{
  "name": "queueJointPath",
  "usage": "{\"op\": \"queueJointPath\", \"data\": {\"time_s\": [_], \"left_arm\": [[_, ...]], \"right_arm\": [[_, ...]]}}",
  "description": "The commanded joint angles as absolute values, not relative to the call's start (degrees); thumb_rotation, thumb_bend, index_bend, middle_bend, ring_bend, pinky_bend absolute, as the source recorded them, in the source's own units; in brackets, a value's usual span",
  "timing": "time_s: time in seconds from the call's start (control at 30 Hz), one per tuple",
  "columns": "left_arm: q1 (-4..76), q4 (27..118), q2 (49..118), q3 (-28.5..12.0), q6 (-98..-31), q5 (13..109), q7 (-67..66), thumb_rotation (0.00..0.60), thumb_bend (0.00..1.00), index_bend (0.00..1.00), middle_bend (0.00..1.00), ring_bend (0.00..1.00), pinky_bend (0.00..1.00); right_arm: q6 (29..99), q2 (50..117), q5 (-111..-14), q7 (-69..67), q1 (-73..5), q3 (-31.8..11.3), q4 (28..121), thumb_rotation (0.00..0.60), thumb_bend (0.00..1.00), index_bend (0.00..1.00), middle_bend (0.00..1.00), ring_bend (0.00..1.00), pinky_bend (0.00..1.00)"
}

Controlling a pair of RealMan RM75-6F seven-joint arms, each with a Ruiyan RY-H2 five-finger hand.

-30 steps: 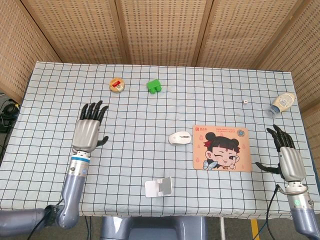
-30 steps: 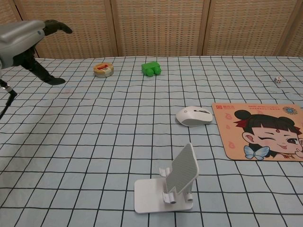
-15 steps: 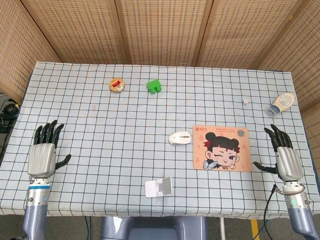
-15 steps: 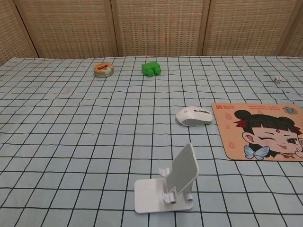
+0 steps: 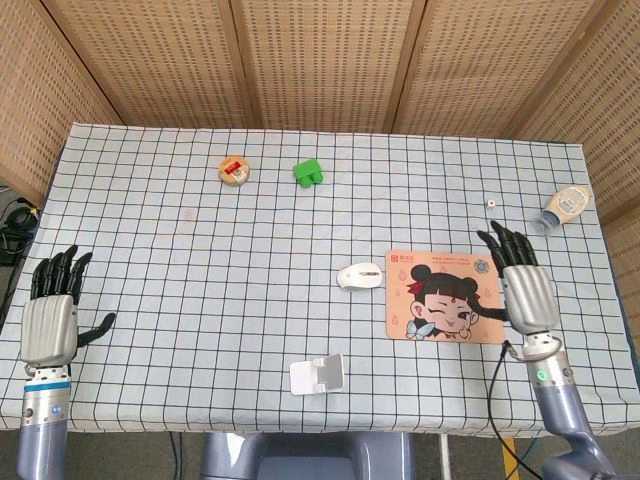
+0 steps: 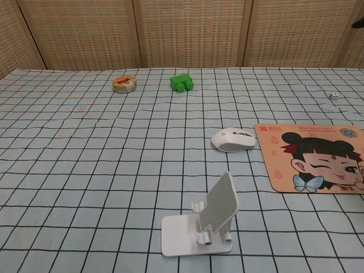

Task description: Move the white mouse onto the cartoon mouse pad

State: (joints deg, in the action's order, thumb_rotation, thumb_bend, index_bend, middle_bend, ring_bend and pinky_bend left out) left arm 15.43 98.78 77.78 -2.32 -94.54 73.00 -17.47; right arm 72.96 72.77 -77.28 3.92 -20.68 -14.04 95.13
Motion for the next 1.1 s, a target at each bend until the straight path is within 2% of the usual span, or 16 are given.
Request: {"op": "queueJointPath", "data": {"time_s": [0.03, 0.3, 0.63, 1.1], "left_arm": [[15.0, 98.7, 77.3, -3.1, -93.6, 72.7, -16.5, 0.6, 0.2, 0.09, 0.0, 0.0, 0.0], [14.3, 98.4, 76.3, -5.0, -90.7, 71.8, -13.9, 0.6, 0.2, 0.09, 0.0, 0.0, 0.0], [13.8, 98.4, 75.6, -6.5, -88.2, 71.2, -12.5, 0.6, 0.2, 0.09, 0.0, 0.0, 0.0], [13.4, 98.3, 75.5, -7.5, -86.0, 71.1, -11.9, 0.6, 0.2, 0.09, 0.0, 0.0, 0.0]], "right_arm": [[67.5, 76.8, -71.9, 12.2, -27.4, -17.9, 98.5, 0.6, 0.12, 0.17, 0.03, 0.0, 0.0], [62.4, 86.6, -59.5, 25.3, -37.2, -20.4, 95.5, 0.6, 0.17, 0.25, 0.07, 0.0, 0.0], [59.9, 94.5, -49.6, 31.9, -42.6, -18.6, 87.6, 0.6, 0.2, 0.29, 0.07, 0.0, 0.0], [57.7, 98.4, -44.3, 33.2, -45.6, -17.3, 80.1, 0.6, 0.2, 0.3, 0.07, 0.0, 0.0]]}}
